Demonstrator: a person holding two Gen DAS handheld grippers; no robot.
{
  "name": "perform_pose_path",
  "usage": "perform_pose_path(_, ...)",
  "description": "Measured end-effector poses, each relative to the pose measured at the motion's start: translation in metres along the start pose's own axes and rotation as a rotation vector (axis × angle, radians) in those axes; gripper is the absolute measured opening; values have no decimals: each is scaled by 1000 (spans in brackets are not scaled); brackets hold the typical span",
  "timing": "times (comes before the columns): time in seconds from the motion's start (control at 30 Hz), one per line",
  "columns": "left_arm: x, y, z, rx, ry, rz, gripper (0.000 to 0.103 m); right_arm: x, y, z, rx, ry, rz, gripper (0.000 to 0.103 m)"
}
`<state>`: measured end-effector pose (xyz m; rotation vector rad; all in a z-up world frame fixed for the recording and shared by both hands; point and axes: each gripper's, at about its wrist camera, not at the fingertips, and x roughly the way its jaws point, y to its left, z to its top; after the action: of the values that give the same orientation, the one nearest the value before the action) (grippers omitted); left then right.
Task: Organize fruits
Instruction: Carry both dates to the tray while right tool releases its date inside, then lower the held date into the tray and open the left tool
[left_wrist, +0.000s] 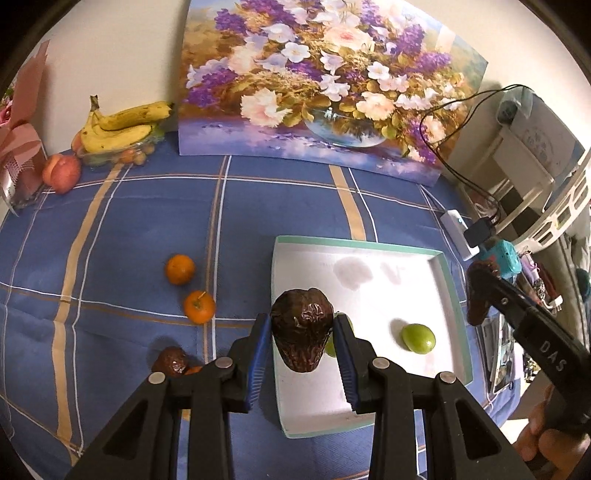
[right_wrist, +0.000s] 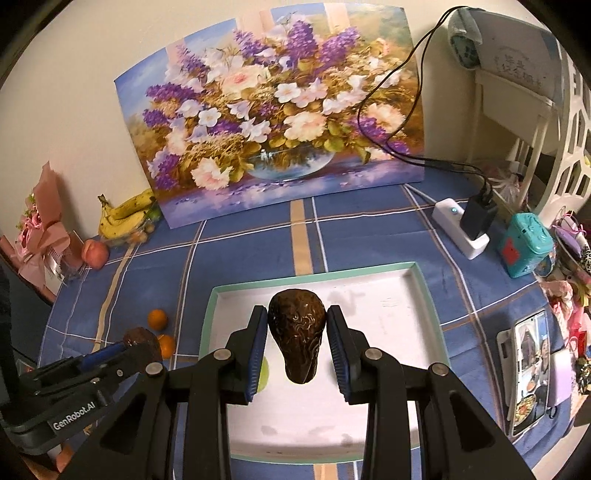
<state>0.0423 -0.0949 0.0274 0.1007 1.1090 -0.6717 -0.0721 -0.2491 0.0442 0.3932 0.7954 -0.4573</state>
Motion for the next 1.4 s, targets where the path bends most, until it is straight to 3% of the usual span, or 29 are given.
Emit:
perform_pose_path(0.47, 25, -8, -8, 19, 80, 11, 37, -6, -12, -2, -8, 9, -8, 34)
perform_pose_path(1.0, 73, -20, -26, 57, 232, 32, 37, 33, -15, -16, -20, 149, -19, 34)
perform_pose_path(1.4, 102, -27, -33, 71, 297, 65, 37, 57, -22, -27, -7, 231, -36, 34)
